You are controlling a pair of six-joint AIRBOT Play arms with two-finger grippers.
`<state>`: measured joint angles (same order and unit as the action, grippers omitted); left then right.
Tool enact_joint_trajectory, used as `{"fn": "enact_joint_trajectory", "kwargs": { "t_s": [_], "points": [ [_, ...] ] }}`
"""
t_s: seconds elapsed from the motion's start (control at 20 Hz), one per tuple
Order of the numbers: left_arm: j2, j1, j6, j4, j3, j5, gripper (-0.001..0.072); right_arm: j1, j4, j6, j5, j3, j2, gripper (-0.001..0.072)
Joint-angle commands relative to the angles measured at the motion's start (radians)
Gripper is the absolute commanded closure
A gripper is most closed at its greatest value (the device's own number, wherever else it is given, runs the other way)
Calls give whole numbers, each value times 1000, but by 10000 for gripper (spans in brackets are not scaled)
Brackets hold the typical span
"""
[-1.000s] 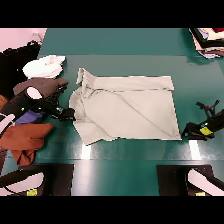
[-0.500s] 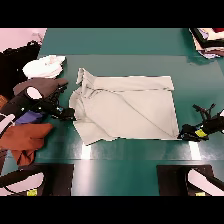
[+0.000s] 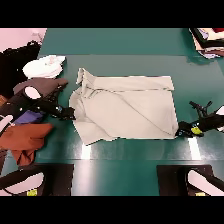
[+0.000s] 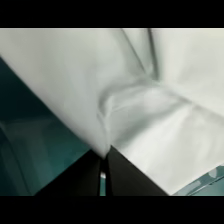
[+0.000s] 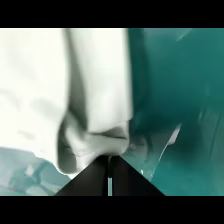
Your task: Fold the shirts.
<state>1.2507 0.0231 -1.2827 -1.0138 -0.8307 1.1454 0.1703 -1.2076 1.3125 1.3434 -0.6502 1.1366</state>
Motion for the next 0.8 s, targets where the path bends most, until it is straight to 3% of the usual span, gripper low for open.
{"fn": "enact_joint_trajectory", "kwargs": {
  "t_s": [0.0,0.25,0.55,0.75],
  "points": [
    [-95,-14,-2,-11,-35,30,685,-49,13,-6,96,-74,-2,697],
    [-358,-122,-16,-11,-326,187,684,-100,13,1,104,-424,-132,697],
    [-460,-155,-102,-11,-928,106,684,-35,11,26,-127,-921,-333,698],
    [-460,-154,-133,-11,-1252,-13,684,66,10,26,-162,-1144,-412,697]
  ]
}}
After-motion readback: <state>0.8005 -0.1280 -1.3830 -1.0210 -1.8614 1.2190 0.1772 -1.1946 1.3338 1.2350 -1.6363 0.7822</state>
